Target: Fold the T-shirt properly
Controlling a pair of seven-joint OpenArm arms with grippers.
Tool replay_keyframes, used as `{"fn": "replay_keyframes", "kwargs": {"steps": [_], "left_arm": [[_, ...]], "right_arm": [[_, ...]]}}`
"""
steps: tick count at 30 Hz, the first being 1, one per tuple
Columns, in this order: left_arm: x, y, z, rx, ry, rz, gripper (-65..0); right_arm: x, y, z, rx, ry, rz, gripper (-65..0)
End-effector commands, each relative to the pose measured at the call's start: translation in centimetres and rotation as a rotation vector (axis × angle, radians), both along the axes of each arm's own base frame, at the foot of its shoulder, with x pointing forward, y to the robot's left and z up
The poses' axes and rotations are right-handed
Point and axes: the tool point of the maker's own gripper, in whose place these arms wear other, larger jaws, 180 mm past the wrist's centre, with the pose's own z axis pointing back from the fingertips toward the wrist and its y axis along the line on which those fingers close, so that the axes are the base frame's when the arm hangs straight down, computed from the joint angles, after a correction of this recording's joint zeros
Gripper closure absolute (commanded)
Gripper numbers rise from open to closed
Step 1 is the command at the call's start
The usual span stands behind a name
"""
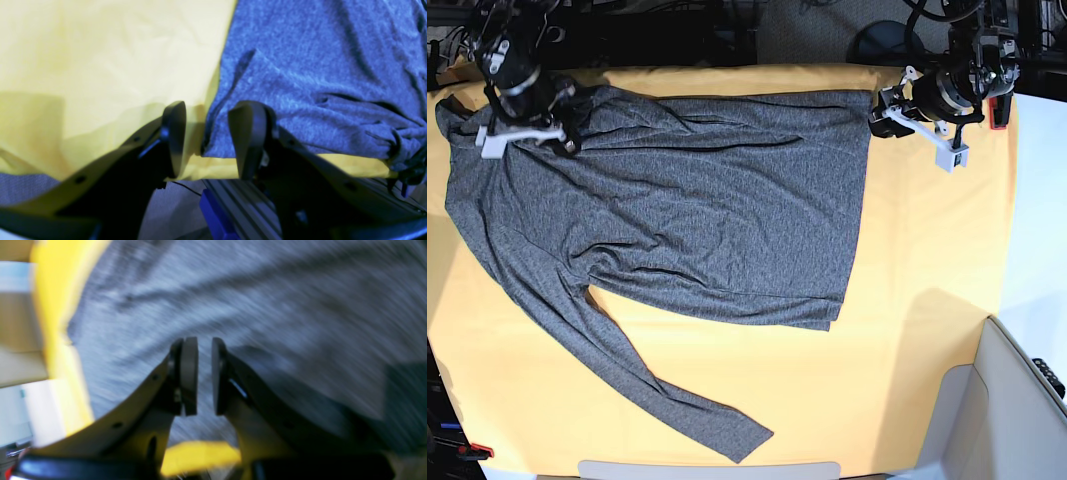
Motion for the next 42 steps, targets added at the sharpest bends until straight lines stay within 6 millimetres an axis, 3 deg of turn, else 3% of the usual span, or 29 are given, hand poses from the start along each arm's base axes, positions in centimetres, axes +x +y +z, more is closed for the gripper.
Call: {"fn": "replay_keyframes", "kwargs": {"steps": [1, 6, 16, 24, 31, 37, 42], "left_arm": [[0.2, 0.0, 0.5, -0.001, -0.013, -0.006, -25.0], [0.1, 0.1, 0.3, 0.0, -0.006, -0.004, -25.0], [0.0, 0.0, 0.2, 0.001, -0.01, -0.022, -25.0], [0.0, -0.1, 0.2, 0.002, -0.017, -0.044, -25.0], [0.0, -0.1, 0.2, 0.002, -0.017, -0.044, -25.0], [0.0, -0.1, 0.2, 0.001, -0.017, -0.043, -25.0], [0.0, -0.2, 0.2, 0.0, -0.017, -0.042, -25.0]], "right_arm": [[-0.1, 0.1, 1.1, 0.017, -0.041, 0.002, -11.2], [-3.0, -0.6, 1.1, 0.127, -0.018, -0.047, -24.4], [-7.1, -3.9, 1.0, 0.086, 0.02, -0.117, -24.3], [-10.2, -4.6, -2.0, 0.123, 0.125, -0.181, -24.7], [-10.0, -5.3, -2.8, 0.116, 0.127, -0.156, -32.4], [-9.7, -6.0, -3.5, 0.121, 0.138, -0.157, -32.4], [-8.3, -5.7, -4.0, 0.164, 0.128, -0.148, -32.3]]}}
